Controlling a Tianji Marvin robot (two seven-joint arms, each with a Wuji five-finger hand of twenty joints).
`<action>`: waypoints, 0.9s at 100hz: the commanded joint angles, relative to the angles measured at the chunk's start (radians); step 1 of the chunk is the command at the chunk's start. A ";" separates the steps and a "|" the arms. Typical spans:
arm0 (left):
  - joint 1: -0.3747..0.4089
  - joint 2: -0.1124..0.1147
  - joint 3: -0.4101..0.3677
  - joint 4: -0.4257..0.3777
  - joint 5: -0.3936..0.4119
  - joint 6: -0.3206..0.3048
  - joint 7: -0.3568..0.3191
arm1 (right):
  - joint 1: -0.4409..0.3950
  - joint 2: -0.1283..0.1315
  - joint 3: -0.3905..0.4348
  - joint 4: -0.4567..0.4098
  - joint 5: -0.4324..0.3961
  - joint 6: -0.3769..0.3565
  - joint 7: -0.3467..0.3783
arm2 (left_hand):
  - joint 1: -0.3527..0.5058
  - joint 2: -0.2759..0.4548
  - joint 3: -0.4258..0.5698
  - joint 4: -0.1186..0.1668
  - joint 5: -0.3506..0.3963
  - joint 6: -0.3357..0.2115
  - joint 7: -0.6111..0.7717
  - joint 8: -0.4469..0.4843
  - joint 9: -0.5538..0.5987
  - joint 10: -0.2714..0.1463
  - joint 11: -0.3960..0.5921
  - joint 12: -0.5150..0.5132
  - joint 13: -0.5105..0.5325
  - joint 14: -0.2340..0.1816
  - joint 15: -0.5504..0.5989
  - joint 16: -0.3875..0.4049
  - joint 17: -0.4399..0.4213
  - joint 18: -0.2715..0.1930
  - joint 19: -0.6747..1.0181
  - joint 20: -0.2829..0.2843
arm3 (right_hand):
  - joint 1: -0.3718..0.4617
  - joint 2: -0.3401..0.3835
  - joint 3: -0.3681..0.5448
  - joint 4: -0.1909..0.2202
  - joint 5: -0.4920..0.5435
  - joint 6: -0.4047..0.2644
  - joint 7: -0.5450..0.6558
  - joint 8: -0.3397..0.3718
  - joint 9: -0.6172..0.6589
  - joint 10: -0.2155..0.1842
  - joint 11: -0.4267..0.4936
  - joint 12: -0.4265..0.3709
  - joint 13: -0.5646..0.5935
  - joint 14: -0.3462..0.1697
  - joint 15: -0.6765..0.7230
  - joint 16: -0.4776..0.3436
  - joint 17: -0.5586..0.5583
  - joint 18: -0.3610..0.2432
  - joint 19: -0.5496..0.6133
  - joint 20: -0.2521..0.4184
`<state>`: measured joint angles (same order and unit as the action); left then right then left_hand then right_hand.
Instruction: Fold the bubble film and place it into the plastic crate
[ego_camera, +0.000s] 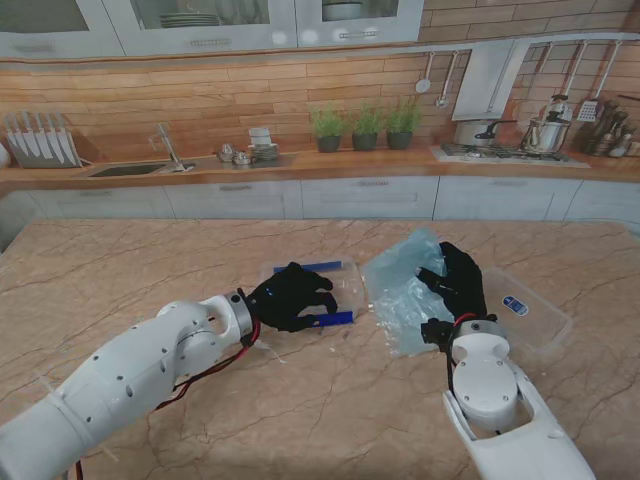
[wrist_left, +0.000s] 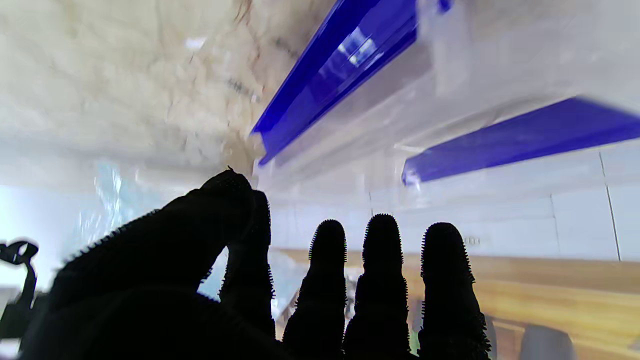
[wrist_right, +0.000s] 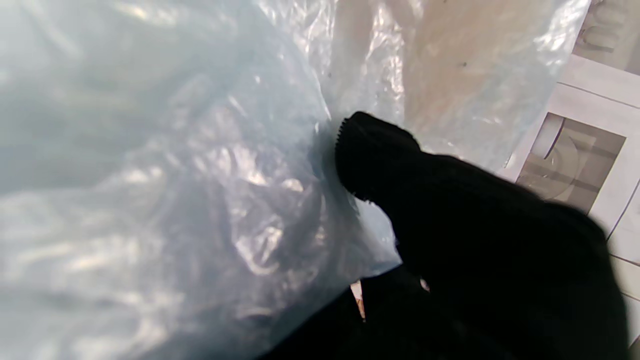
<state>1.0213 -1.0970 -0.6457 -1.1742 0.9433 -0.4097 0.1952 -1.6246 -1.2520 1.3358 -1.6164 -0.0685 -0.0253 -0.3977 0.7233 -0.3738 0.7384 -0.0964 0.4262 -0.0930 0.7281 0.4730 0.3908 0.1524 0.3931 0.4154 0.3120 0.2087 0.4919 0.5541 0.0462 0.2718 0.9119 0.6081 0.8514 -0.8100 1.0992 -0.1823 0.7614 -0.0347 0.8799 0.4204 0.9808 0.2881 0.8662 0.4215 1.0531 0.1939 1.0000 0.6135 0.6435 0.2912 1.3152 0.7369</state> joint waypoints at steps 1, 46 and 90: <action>0.028 0.003 0.002 -0.035 0.007 -0.003 0.029 | -0.001 0.002 -0.006 -0.013 -0.004 -0.011 0.021 | -0.031 0.032 -0.021 0.032 -0.032 -0.008 -0.037 -0.003 -0.023 0.003 -0.012 -0.010 -0.022 -0.013 -0.016 -0.013 -0.015 -0.009 -0.015 -0.007 | 0.003 0.025 -0.010 0.016 -0.013 -0.011 0.022 -0.007 -0.006 0.030 0.032 0.011 -0.009 -0.003 0.036 0.017 -0.016 -0.079 0.050 0.031; 0.181 -0.013 -0.283 -0.136 -0.035 0.122 0.101 | 0.095 0.044 -0.073 -0.015 -0.098 -0.032 0.172 | -0.025 0.144 -0.228 0.045 -0.055 0.106 -0.182 -0.037 0.007 0.024 -0.057 -0.024 -0.015 0.006 -0.077 -0.040 -0.020 0.017 -0.104 -0.031 | 0.003 0.029 -0.011 0.016 -0.013 -0.022 0.020 -0.005 -0.009 0.023 0.025 0.010 -0.019 -0.004 0.032 0.018 -0.023 -0.081 0.046 0.031; 0.165 -0.109 -0.423 -0.047 -0.443 0.194 0.157 | 0.411 0.081 -0.212 0.160 -0.106 -0.038 0.422 | 0.049 0.218 -0.417 0.059 -0.043 0.144 -0.240 -0.050 0.027 0.054 -0.079 -0.017 -0.028 0.035 -0.088 -0.032 -0.024 0.017 -0.144 -0.033 | 0.004 0.034 -0.015 0.015 -0.009 -0.024 0.011 -0.003 -0.009 0.022 0.018 0.013 -0.021 -0.002 0.028 0.020 -0.028 -0.080 0.039 0.032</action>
<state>1.1799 -1.1926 -1.0515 -1.2176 0.5162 -0.2269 0.3536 -1.2625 -1.1643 1.1278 -1.4660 -0.1910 -0.0543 0.0123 0.7519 -0.1978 0.3404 -0.0764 0.4018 0.0455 0.5309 0.4354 0.4116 0.1950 0.3310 0.3955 0.3007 0.2385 0.4109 0.5220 0.0293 0.2923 0.7839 0.5820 0.8514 -0.8100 1.0986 -0.1822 0.7621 -0.0347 0.8801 0.4167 0.9738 0.2888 0.8663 0.4216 1.0433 0.1939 1.0007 0.6168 0.6320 0.2909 1.3153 0.7372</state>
